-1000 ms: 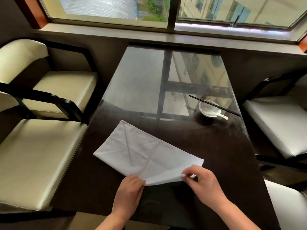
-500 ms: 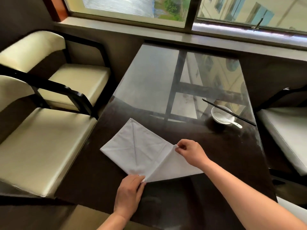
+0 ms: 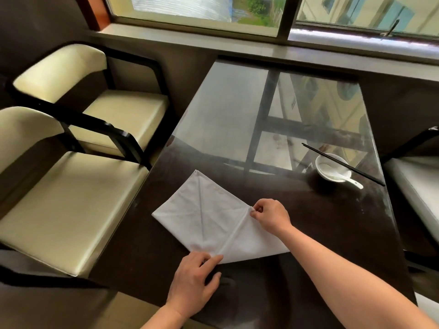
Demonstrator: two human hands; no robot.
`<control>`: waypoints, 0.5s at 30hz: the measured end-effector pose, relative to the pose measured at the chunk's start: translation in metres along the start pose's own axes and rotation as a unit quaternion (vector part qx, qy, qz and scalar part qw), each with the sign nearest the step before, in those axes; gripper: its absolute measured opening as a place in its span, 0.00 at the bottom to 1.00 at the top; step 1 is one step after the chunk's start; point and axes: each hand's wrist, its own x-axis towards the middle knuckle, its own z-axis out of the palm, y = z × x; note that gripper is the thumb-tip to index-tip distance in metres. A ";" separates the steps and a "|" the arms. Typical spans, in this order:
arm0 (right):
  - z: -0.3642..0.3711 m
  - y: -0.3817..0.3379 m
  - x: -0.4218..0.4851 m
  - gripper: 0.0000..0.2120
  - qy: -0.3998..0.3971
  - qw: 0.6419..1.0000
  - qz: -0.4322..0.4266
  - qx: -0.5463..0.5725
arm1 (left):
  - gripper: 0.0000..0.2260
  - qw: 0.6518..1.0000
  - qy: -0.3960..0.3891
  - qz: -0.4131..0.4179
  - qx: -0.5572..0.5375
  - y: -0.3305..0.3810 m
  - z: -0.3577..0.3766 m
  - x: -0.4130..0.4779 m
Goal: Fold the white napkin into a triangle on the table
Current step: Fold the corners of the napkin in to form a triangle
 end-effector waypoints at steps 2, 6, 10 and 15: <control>0.001 0.000 0.002 0.04 0.005 1.000 0.010 0.002 | 0.17 1.000 -0.004 0.006 0.014 0.001 -0.001 0.000; 0.003 0.001 0.004 0.04 0.020 1.000 0.020 -0.003 | 0.18 0.999 -0.012 0.008 0.041 0.003 0.000 0.000; 0.005 0.001 0.005 0.06 0.034 0.999 0.005 -0.028 | 0.19 0.998 -0.023 0.001 0.061 0.004 0.000 0.001; 0.006 0.001 0.006 0.05 0.048 0.998 -0.020 -0.038 | 0.19 0.996 -0.026 0.014 0.085 0.003 0.001 0.000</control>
